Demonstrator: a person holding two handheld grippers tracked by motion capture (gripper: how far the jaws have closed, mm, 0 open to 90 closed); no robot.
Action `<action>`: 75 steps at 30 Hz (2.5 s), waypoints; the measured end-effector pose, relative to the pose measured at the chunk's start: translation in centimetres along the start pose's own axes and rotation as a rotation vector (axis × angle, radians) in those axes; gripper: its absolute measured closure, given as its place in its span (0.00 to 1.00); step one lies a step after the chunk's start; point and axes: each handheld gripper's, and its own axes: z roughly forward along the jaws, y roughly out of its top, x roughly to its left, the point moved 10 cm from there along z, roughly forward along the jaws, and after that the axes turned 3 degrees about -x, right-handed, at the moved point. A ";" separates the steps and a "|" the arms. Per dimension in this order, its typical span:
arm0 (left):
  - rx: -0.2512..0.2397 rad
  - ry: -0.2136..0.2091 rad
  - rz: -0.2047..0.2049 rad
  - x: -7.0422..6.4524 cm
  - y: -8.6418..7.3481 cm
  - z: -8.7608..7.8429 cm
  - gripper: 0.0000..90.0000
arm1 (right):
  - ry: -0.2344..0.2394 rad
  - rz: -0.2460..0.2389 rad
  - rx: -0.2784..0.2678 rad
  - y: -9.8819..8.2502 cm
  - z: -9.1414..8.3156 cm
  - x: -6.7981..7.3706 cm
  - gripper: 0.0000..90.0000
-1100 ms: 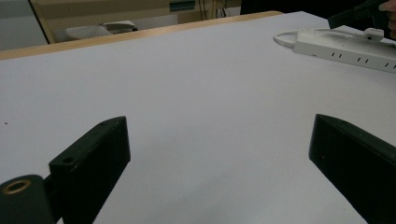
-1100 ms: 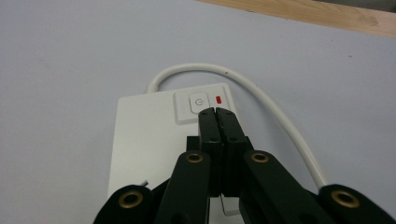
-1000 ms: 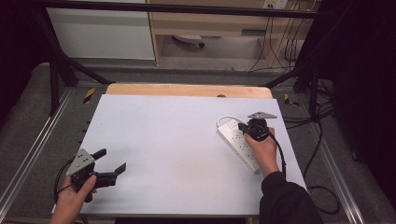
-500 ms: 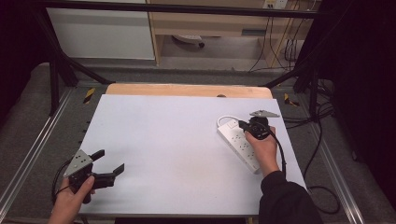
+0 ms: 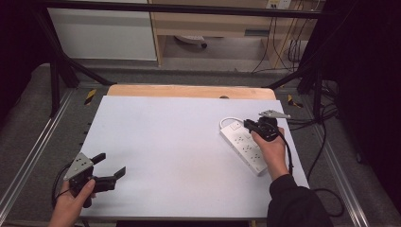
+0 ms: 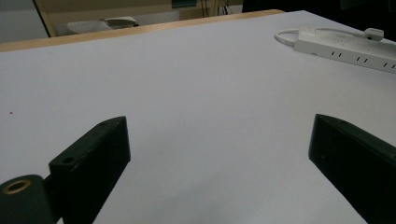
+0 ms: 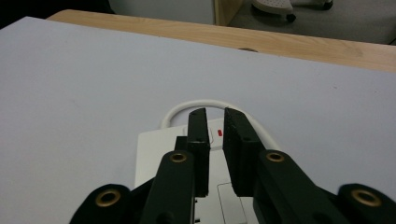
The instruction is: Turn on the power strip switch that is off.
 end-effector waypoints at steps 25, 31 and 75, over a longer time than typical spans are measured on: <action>0.007 -0.009 -0.008 -0.4 -0.2 -0.2 0.06 | -0.010 -0.001 -0.046 2.8 -1.1 1.7 0.18; 0.014 -0.008 -0.010 -0.5 -0.4 -0.2 0.06 | -0.032 0.009 -0.058 3.4 -1.4 1.9 0.08; 0.015 -0.012 -0.017 -0.6 -0.6 -0.5 0.06 | -0.042 -0.062 -0.224 5.3 -8.9 0.9 0.07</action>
